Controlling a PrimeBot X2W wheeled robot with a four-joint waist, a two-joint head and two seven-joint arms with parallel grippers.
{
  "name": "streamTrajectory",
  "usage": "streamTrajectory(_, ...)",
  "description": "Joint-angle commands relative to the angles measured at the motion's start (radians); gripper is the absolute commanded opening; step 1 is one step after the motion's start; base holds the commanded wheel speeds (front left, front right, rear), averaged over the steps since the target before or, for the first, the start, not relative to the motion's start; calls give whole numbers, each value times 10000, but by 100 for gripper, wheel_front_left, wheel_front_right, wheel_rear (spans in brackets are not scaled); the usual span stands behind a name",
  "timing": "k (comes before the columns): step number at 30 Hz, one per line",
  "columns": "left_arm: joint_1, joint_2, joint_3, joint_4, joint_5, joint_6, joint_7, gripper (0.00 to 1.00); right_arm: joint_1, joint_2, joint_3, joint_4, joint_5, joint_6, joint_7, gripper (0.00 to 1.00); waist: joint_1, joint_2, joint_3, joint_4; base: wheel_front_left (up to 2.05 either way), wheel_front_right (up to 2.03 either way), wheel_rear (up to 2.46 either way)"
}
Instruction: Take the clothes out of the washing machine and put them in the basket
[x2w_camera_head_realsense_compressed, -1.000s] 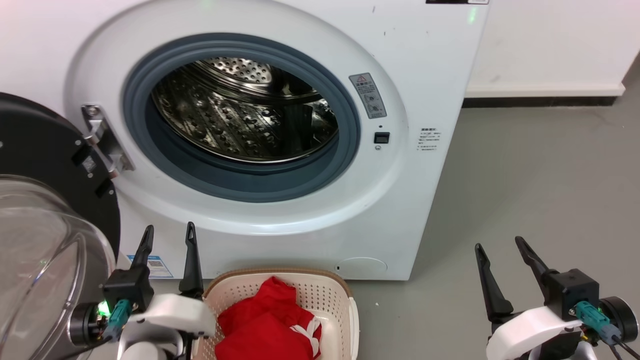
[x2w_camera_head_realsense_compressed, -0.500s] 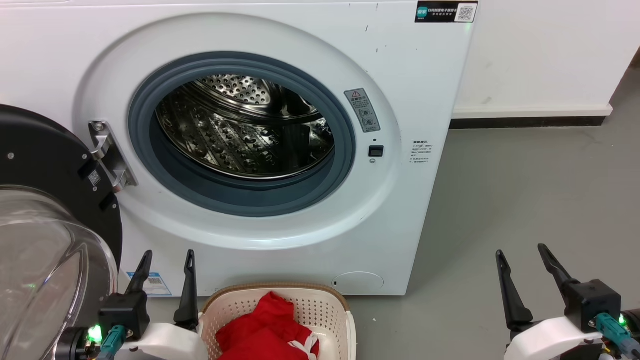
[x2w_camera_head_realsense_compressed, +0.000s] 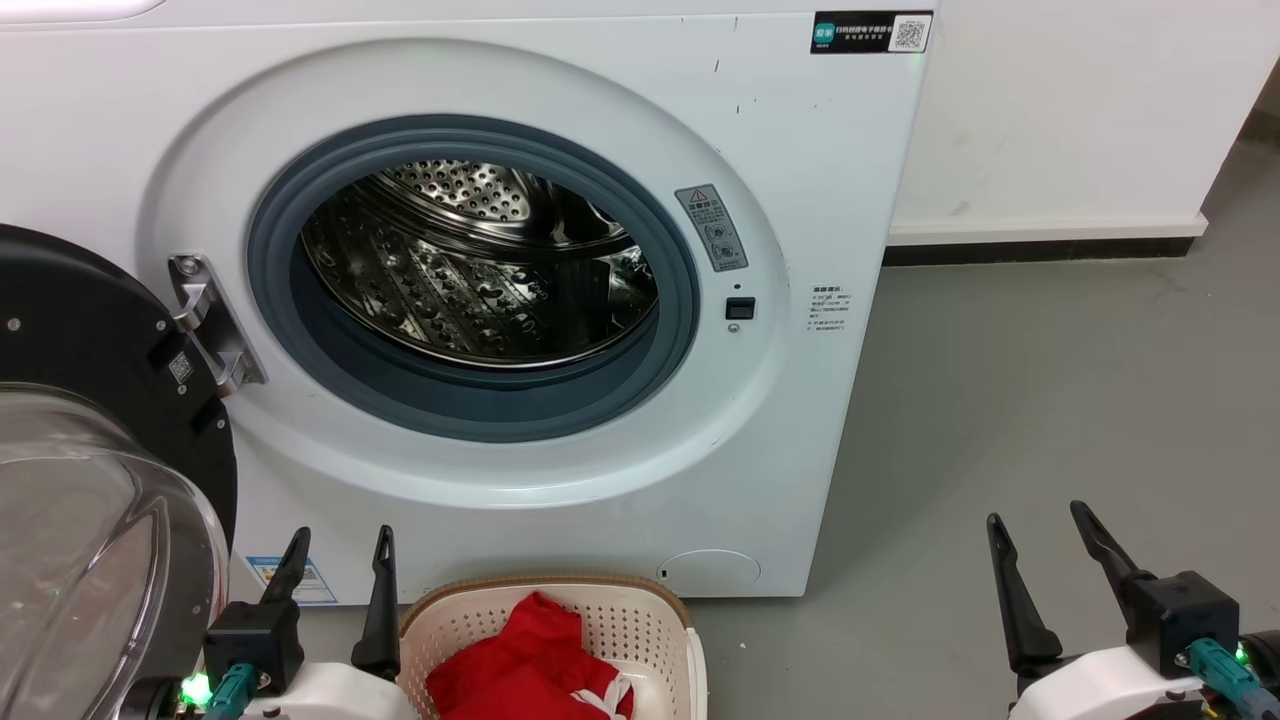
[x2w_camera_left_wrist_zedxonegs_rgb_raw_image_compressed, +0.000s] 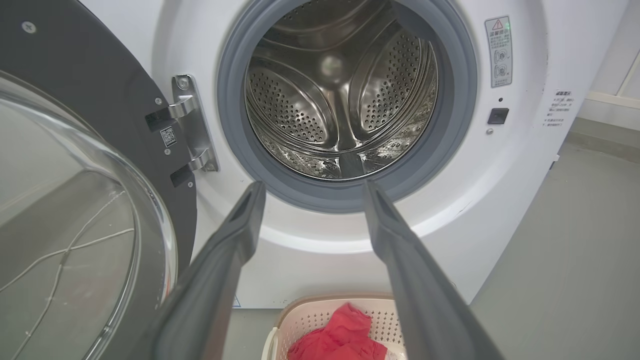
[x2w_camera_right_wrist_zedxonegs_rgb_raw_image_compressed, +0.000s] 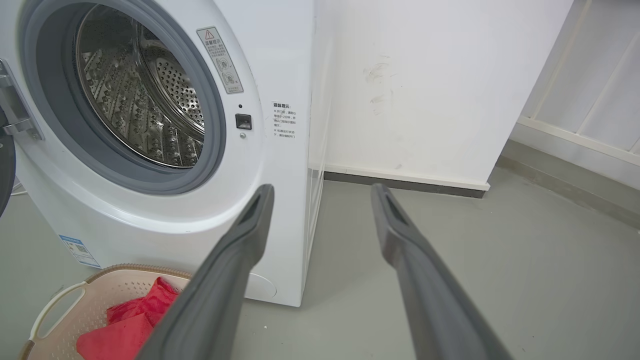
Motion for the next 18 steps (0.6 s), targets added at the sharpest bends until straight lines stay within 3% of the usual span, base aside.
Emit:
streamTrajectory(1,81,46,-14,-23,-1,46,25,100,63,-1,19,-48,79,-7,3,100,0,-1,12,-3,0,0,0)
streamTrajectory(18,-40,154,-86,-65,-57,187,34,100,-78,-1,92,102,132,-7,-48,100,0,-1,32,-64,0,0,0)
